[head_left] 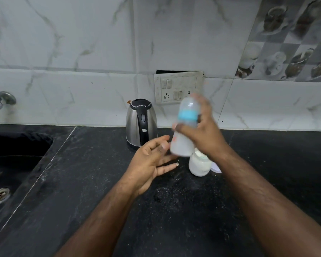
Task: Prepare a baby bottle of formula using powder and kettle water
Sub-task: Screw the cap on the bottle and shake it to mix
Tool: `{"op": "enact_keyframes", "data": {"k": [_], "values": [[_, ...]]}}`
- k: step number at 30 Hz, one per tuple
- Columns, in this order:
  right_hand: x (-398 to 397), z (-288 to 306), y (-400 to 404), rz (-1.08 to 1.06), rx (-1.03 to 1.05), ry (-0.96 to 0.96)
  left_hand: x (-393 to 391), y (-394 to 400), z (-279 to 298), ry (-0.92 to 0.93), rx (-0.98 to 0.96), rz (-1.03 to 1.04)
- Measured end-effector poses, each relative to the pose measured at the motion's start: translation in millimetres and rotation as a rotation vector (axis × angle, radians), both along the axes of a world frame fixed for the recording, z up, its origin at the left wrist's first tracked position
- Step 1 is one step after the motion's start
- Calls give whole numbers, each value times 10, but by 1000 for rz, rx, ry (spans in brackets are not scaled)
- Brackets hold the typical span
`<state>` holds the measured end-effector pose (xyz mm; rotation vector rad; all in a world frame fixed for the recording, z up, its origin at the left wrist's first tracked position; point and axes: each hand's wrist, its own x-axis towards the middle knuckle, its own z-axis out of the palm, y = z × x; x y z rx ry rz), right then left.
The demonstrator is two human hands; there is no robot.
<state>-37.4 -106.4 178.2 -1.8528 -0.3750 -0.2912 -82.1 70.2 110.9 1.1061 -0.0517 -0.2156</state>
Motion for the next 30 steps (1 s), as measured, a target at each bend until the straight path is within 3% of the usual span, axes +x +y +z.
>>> {"op": "enact_keyframes", "data": {"k": [2, 3, 6, 10, 14, 17, 21, 24, 28, 30], "values": [[43, 126, -23, -69, 188, -120, 21, 3, 6, 65, -30, 33], [15, 136, 23, -63, 184, -130, 27, -1, 10, 87, -45, 36], [-101, 5, 151, 13, -68, -79, 34, -19, 3, 100, -95, 7], [-8, 110, 105, -100, 216, -142, 11, -21, 11, 160, -167, 6], [-96, 30, 185, 8, -62, -117, -13, -51, -15, 165, -225, -13], [-40, 123, 143, -64, 175, -180, -2, -68, -20, 215, -274, 21], [-118, 71, 219, 2, -68, -180, -16, -86, -54, 229, -285, 52], [-78, 114, 200, -54, 138, -186, -9, -93, -55, 246, -285, 66], [-140, 69, 246, 30, -129, -184, -30, -103, -60, 238, -287, 66], [-85, 129, 216, -29, 56, -224, -19, -90, -48, 250, -291, 74]]}}
